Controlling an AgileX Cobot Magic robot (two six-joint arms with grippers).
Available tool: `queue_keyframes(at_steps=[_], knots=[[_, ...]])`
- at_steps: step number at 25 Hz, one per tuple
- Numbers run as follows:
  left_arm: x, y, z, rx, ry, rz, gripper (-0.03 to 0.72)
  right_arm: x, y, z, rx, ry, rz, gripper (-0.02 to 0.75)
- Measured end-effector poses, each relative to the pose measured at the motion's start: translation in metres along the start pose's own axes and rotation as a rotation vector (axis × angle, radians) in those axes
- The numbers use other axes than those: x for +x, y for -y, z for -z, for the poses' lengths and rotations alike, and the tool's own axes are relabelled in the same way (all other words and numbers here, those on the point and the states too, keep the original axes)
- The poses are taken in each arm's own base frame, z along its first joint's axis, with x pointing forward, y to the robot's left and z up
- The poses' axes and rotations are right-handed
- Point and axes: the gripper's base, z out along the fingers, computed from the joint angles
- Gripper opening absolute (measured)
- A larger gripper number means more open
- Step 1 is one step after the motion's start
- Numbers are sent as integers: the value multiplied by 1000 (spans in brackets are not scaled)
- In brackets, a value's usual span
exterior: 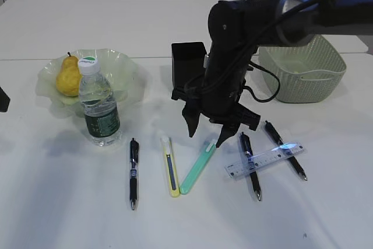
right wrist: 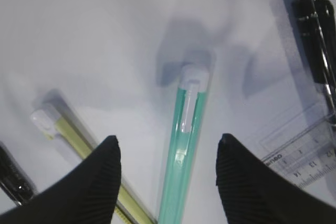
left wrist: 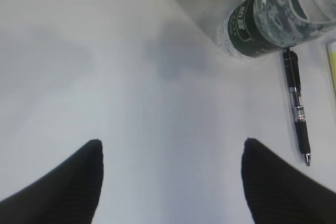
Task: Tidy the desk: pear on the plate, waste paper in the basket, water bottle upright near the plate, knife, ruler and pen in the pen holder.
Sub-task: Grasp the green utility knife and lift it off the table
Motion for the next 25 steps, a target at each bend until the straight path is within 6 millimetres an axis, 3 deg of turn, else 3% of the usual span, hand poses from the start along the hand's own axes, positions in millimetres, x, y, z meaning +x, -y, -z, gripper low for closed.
queue_keyframes(at_steps=[6,25], knots=[[0,0,0,0,0,0,583,-1,1,-14,20,-17,-16,428],[0,0,0,0,0,0,583,-5,1,-26,33,-2,-20,428]])
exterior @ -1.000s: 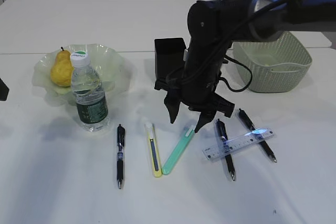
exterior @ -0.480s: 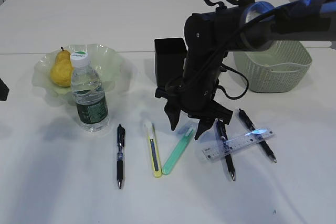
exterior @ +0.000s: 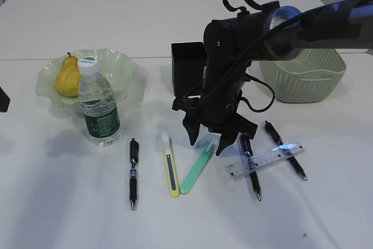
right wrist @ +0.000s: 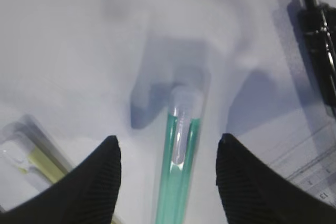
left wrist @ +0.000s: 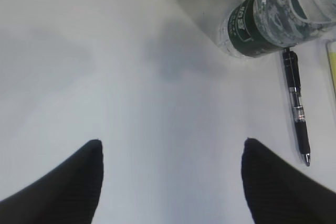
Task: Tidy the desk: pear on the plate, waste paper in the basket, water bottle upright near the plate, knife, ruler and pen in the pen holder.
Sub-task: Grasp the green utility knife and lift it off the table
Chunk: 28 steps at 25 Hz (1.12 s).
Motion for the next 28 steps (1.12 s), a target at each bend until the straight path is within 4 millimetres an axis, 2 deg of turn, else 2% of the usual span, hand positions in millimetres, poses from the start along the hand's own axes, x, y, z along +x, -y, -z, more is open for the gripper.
queue_keyframes(at_steps=[7,19,21,28], knots=[[0,0,0,0,0,0,583,0,1,-11,13,-19,-7,428],[0,0,0,0,0,0,583,-1,1,-13,19,-8,-2,423],[0,0,0,0,0,0,583,-1,1,-13,20,-7,-1,389],[0,0,0,0,0,0,583,-1,1,-13,19,-4,0,194]])
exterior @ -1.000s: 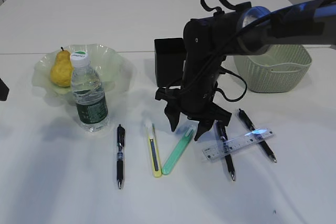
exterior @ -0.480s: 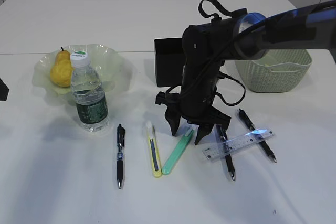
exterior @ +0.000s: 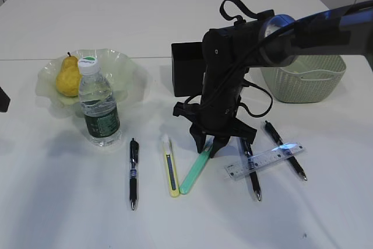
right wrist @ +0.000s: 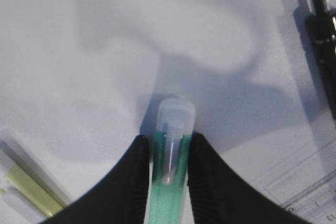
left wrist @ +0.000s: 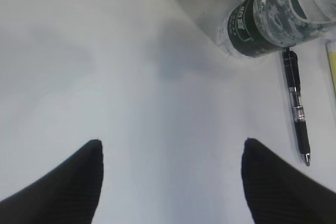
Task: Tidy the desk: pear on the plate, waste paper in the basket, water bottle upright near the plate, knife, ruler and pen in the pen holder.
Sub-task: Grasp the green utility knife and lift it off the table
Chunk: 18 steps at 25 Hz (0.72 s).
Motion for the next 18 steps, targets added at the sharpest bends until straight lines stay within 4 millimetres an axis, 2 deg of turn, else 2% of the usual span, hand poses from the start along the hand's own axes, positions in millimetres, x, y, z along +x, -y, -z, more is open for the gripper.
queue_keyframes(at_steps=[8,18], knots=[[0,0,0,0,0,0,583,0,0,0,-1,1,0,131],[0,0,0,2,0,2,583,1,0,0,4,-14,27,125]])
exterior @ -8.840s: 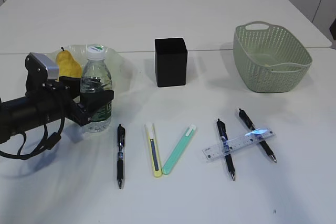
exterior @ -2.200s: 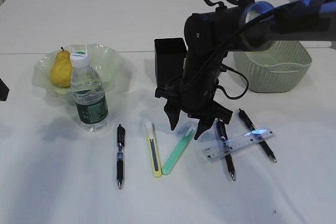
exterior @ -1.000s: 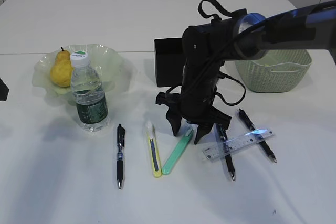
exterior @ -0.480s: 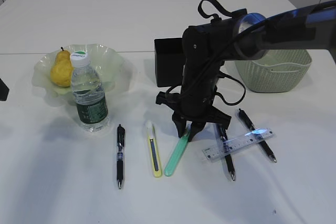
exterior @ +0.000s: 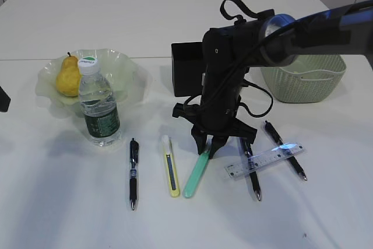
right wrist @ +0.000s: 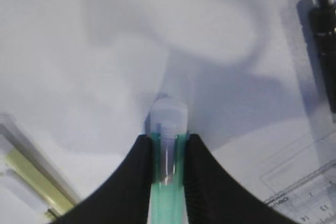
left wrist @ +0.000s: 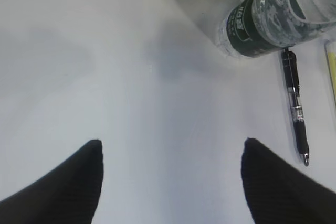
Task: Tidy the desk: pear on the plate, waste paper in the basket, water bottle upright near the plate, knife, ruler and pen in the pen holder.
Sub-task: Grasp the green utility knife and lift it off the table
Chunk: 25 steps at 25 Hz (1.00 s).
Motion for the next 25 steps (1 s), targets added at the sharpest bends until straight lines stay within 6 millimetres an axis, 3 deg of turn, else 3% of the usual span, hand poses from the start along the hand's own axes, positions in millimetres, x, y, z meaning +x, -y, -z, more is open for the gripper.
queue_keyframes(at_steps=[4,16,25], knots=[[0,0,0,0,0,0,583,2,-1,12,-17,2,50,125],[0,0,0,1,-4,1,583,8,-1,86,-111,143,383,125],[1,0,0,2,-8,1,583,-1,1,155,-165,526,596,125]])
